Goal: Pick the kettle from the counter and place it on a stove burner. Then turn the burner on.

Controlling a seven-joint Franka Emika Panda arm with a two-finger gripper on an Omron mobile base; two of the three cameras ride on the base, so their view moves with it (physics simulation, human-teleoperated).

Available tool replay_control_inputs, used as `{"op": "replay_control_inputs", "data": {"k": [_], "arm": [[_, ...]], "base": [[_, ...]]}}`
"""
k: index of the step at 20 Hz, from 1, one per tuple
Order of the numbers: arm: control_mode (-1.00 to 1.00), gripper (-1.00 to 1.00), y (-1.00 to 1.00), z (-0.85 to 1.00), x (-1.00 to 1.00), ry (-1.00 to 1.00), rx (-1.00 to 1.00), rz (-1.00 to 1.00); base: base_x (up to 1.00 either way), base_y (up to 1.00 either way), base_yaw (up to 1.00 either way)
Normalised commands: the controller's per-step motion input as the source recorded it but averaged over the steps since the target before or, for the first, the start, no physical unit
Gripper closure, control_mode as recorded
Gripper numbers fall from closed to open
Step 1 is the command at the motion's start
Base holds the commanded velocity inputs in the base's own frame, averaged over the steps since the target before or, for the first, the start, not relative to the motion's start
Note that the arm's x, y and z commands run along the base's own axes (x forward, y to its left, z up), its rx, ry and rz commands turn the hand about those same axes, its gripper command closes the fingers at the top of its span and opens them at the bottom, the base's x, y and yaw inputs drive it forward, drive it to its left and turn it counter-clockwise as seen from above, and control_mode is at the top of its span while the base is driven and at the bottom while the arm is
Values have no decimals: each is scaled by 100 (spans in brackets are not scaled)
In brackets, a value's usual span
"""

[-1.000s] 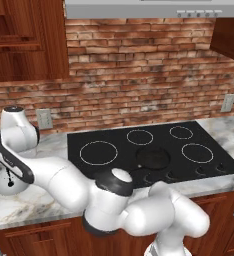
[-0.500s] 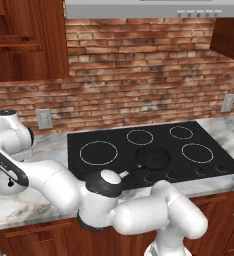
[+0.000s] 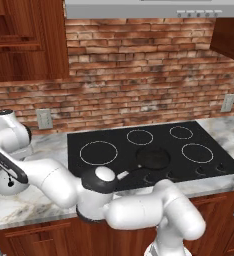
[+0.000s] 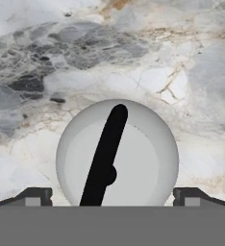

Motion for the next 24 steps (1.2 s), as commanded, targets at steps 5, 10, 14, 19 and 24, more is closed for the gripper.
{"op": "replay_control_inputs", "data": {"k": [5, 10, 14, 19, 24], "arm": [[-100, -100, 17, -9, 16, 0, 0, 0], [-100, -100, 28, -6, 8, 0, 1, 0], [-100, 100, 20, -2, 3, 0, 1, 0], [-100, 100, 0, 0, 0, 0, 0, 0], [-100, 100, 0, 0, 0, 0, 0, 0]], "base": [[0, 0, 0], [0, 0, 0], [0, 0, 0], [0, 0, 0], [0, 0, 0]]}}
